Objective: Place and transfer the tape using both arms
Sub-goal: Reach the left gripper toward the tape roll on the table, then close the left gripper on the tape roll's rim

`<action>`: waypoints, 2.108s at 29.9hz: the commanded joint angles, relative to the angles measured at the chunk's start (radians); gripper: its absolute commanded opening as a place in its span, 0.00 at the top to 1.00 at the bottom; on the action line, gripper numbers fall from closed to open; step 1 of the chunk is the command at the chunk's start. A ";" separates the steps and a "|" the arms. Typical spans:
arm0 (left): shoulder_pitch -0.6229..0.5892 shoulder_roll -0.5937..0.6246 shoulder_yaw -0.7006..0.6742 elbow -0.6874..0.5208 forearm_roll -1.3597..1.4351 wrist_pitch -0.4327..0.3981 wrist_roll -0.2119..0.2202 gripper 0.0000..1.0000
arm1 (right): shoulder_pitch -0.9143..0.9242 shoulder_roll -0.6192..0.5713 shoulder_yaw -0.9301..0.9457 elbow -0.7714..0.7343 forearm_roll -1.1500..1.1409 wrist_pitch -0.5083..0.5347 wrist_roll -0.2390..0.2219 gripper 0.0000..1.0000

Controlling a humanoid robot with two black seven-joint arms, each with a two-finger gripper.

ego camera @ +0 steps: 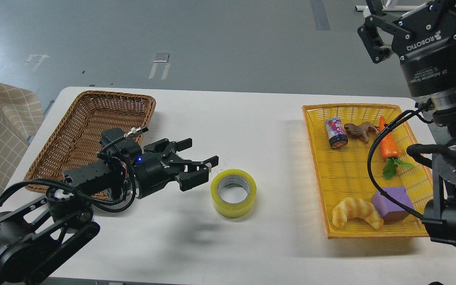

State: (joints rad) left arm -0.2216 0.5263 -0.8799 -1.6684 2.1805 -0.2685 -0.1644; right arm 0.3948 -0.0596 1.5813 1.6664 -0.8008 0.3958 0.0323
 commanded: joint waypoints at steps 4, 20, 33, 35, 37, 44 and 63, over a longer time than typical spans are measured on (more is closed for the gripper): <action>-0.036 -0.066 0.048 0.090 0.001 -0.002 0.006 0.02 | -0.002 -0.036 -0.003 -0.005 0.000 0.000 0.000 0.00; -0.156 -0.157 0.185 0.194 0.001 -0.006 0.008 0.02 | -0.002 -0.063 -0.003 -0.028 -0.003 -0.003 -0.003 0.00; -0.217 -0.224 0.254 0.256 0.001 -0.031 0.009 0.02 | -0.014 -0.081 -0.003 -0.036 -0.005 -0.008 -0.017 0.00; -0.217 -0.224 0.266 0.262 0.001 -0.031 0.009 0.02 | -0.014 -0.083 -0.001 -0.036 -0.003 -0.014 -0.017 0.00; -0.219 -0.226 0.272 0.269 0.001 -0.031 0.009 0.02 | -0.016 -0.085 0.002 -0.036 -0.003 -0.015 -0.017 0.00; -0.228 -0.226 0.269 0.302 0.001 -0.023 0.009 0.02 | -0.019 -0.091 0.006 -0.037 -0.003 -0.017 -0.015 0.00; -0.245 -0.247 0.263 0.369 0.001 0.035 0.006 0.02 | -0.025 -0.089 0.014 -0.050 -0.003 -0.018 -0.015 0.00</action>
State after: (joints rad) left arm -0.4671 0.2808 -0.6162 -1.3126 2.1817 -0.2430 -0.1580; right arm 0.3697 -0.1492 1.5937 1.6170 -0.8038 0.3777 0.0169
